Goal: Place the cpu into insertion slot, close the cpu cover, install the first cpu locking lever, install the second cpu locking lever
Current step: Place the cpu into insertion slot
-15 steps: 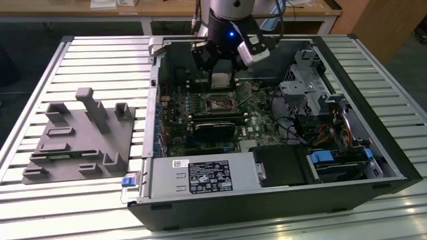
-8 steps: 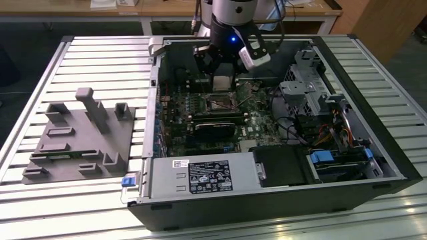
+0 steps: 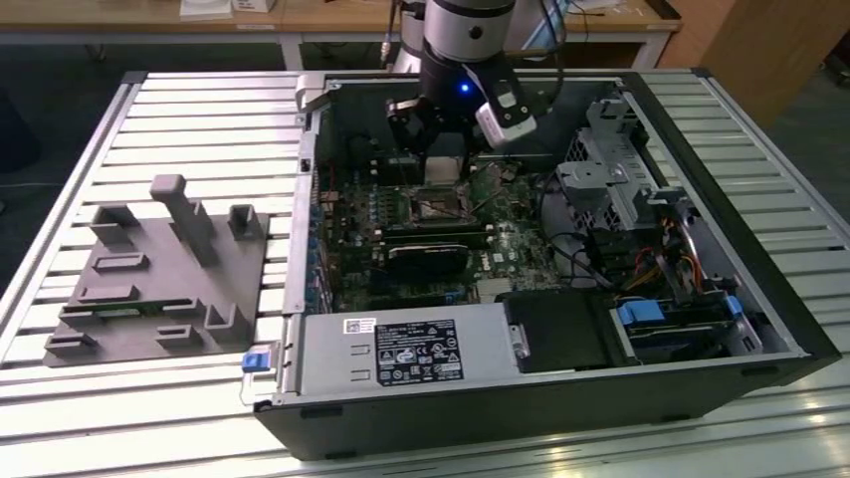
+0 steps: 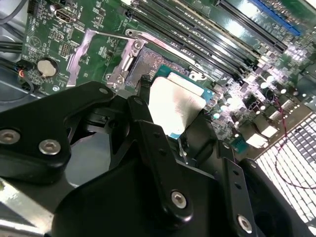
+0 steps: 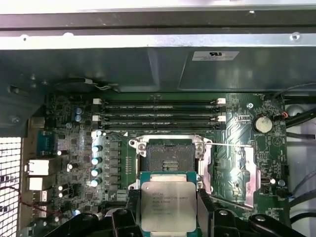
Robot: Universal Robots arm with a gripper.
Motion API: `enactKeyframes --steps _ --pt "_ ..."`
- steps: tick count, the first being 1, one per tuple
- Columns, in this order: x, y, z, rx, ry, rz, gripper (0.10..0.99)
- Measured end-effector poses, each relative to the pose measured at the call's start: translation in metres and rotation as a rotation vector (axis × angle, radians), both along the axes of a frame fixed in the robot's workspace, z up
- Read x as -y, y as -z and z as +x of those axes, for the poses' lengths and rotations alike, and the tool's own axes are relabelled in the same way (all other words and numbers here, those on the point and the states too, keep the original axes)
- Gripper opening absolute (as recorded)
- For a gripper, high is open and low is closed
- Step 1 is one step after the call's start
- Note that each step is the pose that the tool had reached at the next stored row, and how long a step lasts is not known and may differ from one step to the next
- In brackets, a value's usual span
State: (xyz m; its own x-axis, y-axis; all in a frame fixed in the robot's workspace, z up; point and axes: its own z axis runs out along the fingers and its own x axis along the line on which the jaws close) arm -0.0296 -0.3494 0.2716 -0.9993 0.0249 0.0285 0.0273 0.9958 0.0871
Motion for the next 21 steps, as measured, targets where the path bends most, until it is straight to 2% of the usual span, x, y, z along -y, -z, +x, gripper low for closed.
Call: enactKeyframes --steps 14,21 --pt "-0.0042 0.0182 0.0026 -0.0024 0.0 -0.01 0.537" --pt "-0.0042 0.0186 0.0026 -0.0025 0.001 -0.013 0.537"
